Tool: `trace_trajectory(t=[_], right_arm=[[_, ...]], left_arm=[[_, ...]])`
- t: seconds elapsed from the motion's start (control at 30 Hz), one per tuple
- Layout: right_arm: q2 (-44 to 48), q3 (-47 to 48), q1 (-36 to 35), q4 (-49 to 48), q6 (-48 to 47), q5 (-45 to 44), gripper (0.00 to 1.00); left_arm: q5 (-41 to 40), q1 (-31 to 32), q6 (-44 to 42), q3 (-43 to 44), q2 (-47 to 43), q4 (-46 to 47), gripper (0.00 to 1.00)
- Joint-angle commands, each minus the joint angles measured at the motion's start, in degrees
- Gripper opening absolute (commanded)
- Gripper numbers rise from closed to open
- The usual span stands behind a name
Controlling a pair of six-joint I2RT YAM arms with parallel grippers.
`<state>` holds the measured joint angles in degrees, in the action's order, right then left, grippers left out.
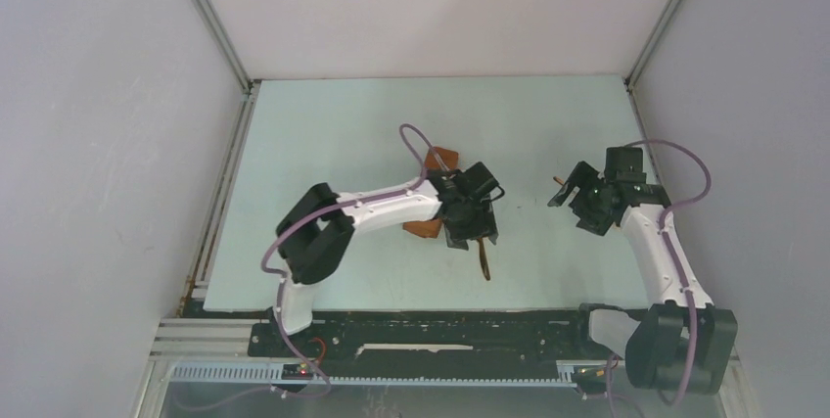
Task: Fold the napkin into a case and place the utensils inside
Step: Pick up the knife from the center of the board.
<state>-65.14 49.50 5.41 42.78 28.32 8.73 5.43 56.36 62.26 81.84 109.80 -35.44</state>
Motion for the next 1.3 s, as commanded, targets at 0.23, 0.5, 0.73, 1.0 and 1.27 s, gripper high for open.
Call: trace_trajectory(t=[0.23,0.5,0.73,1.0,1.27], right_arm=[[3.9,-3.0,0.8,-0.7,-3.7,8.7,0.84],[6.2,-3.5,3.4,-1.8,-4.2,11.1,0.83],[6.1,-3.6,3.6,-2.2,-4.3,12.2,0.83],[7.1,-3.6,3.9,-2.1,-4.4,12.5,0.83],[7.3,-3.7,5.3,-2.2,-4.4,12.7,0.82]], left_arm=[[-11.9,2.4,15.0,20.2,14.5,-21.3,0.61],[-11.6,2.4,17.5,23.2,19.0,-23.5,0.49],[-13.7,2.4,17.1,25.8,21.9,-26.3,0.46],[-16.1,2.4,10.8,31.5,27.6,-33.0,0.43],[-18.3,2.4,6.6,29.6,28.4,-32.0,0.34]])
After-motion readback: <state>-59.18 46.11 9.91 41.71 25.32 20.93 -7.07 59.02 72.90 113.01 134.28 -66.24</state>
